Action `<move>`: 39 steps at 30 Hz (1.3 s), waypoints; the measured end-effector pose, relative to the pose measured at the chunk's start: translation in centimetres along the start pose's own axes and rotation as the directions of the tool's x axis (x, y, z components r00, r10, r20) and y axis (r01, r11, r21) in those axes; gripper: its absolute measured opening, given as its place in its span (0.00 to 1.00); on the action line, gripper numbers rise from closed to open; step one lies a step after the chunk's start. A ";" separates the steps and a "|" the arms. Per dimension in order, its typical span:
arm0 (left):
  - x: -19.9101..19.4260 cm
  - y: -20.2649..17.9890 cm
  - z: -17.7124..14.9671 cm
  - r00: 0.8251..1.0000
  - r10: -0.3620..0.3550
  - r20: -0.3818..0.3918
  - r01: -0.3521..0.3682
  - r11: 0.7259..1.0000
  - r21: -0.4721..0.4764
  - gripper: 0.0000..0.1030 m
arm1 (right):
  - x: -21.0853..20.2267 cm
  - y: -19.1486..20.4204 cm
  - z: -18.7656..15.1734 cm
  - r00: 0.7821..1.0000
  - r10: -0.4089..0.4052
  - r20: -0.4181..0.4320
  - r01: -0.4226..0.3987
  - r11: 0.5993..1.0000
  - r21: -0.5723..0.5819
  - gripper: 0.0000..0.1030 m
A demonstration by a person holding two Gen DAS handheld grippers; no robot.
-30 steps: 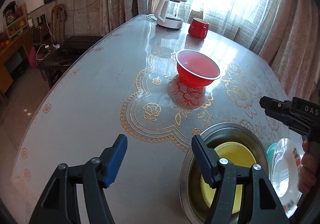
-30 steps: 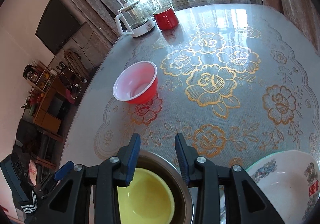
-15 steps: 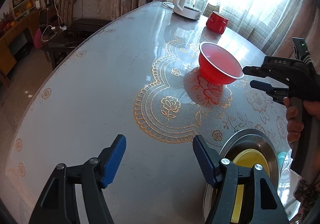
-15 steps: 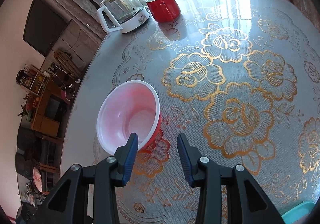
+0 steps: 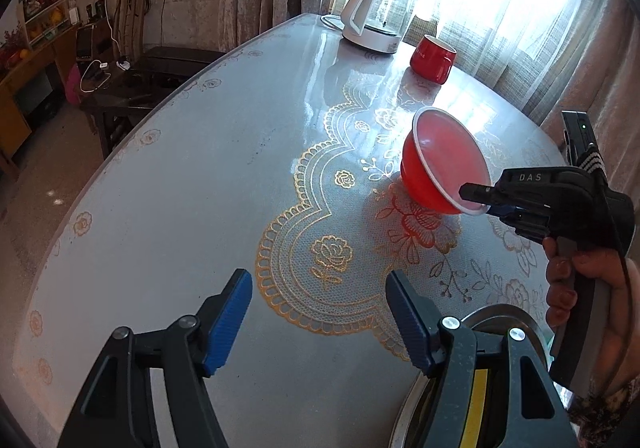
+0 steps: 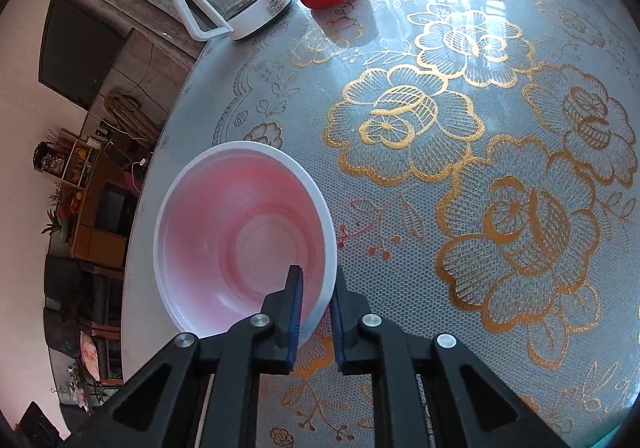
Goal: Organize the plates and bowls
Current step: 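Lift the red bowl with the right gripper and carry it over the yellow bowl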
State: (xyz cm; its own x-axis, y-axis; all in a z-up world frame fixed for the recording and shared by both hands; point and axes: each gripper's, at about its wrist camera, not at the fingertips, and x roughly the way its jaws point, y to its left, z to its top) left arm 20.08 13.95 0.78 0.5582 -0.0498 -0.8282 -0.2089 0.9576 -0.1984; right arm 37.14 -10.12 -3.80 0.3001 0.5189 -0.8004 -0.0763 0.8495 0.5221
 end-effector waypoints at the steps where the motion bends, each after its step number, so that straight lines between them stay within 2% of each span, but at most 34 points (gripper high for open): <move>1: 0.1 -0.3 0.4 1.000 -0.013 0.003 0.013 1.000 0.006 0.68 | -0.1 0.0 -0.2 1.000 0.002 -0.002 -0.002 1.000 -0.007 0.12; 6: 0.9 -2.5 2.4 0.999 -0.015 0.028 0.014 0.999 0.052 0.68 | -1.1 0.1 -1.7 0.999 -0.032 -0.019 0.031 0.998 -0.048 0.11; 12: 2.9 -5.8 4.8 0.999 -0.049 0.005 0.048 0.992 0.115 0.68 | -2.1 0.0 -3.6 0.999 -0.036 -0.036 0.033 0.997 -0.077 0.12; 14: 3.7 -6.7 5.2 1.000 -0.007 0.008 0.006 0.989 0.146 0.65 | -2.3 -0.2 -4.1 0.999 -0.033 -0.041 0.029 0.996 -0.080 0.12; 16: 4.7 -7.2 5.5 1.000 0.014 0.003 -0.014 0.986 0.167 0.57 | -2.3 -0.1 -4.2 0.999 -0.030 -0.042 0.027 0.996 -0.081 0.12; 18: 5.7 -7.5 5.5 0.999 0.028 -0.022 -0.024 0.983 0.181 0.38 | -2.3 -0.2 -4.5 0.998 -0.034 -0.044 0.030 0.996 -0.082 0.12; 21: 6.4 -7.3 5.3 0.999 0.007 -0.051 0.002 0.984 0.176 0.19 | -2.6 -0.5 -4.8 0.999 -0.022 -0.047 0.018 0.997 -0.075 0.12; 24: 6.3 -7.5 4.7 0.999 0.012 -0.047 -0.002 0.980 0.198 0.10 | -2.7 -0.3 -4.3 0.999 -0.022 -0.042 0.018 0.997 -0.081 0.12; 28: 5.3 -7.9 4.0 1.000 0.030 -0.005 -0.028 0.972 0.232 0.08 | -3.3 -0.2 -4.3 0.999 -0.018 -0.027 0.015 0.997 -0.080 0.11; 39: 1.3 -7.7 2.6 0.996 -0.021 0.088 0.002 0.976 0.217 0.07 | -7.0 0.6 -6.0 0.999 -0.006 0.046 0.011 0.994 -0.107 0.11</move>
State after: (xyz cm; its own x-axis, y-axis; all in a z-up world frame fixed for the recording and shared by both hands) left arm 24.55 7.24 2.61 0.6311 -0.0450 -0.7744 -0.0289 0.9963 -0.0814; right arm 29.25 -12.70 0.31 0.3438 0.5090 -0.7891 -0.1744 0.8603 0.4790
